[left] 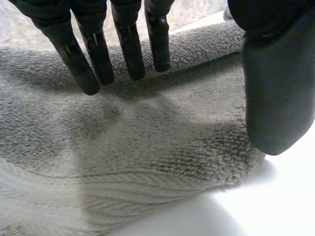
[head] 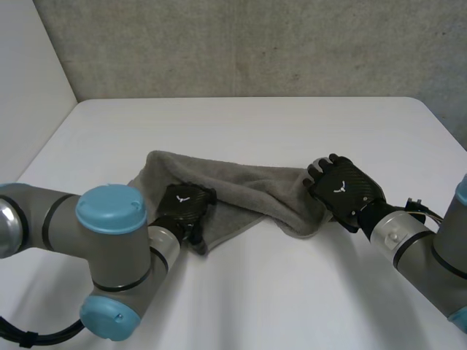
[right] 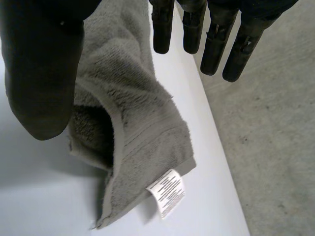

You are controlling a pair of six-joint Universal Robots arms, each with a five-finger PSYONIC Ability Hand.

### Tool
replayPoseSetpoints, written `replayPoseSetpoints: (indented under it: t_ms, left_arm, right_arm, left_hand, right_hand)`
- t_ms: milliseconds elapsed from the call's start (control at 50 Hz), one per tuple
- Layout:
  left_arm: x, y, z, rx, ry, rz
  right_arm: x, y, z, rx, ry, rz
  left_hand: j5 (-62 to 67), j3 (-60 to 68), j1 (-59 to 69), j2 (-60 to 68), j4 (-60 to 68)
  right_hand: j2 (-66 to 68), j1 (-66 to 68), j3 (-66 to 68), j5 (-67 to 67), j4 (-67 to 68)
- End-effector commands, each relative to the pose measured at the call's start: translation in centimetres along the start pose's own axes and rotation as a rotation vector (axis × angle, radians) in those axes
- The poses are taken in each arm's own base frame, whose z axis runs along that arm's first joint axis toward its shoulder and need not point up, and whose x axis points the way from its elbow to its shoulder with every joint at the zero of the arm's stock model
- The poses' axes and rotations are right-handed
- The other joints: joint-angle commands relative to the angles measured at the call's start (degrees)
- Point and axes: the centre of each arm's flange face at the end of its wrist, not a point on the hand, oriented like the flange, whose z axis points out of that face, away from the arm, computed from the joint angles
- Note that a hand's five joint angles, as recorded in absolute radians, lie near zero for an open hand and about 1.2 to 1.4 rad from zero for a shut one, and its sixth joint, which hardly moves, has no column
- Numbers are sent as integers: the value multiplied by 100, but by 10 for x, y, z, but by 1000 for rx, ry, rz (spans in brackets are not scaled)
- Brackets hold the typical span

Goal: Fold the towel.

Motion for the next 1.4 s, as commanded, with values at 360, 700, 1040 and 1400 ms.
replayPoseSetpoints:
  t_ms: [360,700,1040,1400]
  left_arm:
    - [8,8,16,-53,-17,18]
    - [3,9,31,-43,-87,25]
    - [-15,-11,44,31,-193,73]
    - [-112,-85,71,305,-398,250]
  right_arm:
    - [-5,23,41,-16,-29,35]
    - [38,22,52,-49,152,376]
    - [51,19,42,-164,139,468]
    - [128,-29,66,66,311,465]
  left_hand:
    - [651,703,675,716,715]
    - [1475,1527,1499,1541,1539]
    - [4905,4957,4928,4970,4968]
    - [4905,4957,4928,4970,4968]
  right_hand:
    - [4134,4092,4119,4067,4090]
    - [6248,6205,6233,6181,6203]
    - [6248,6205,6233,6181,6203]
    - [6248,6205,6233,6181,6203]
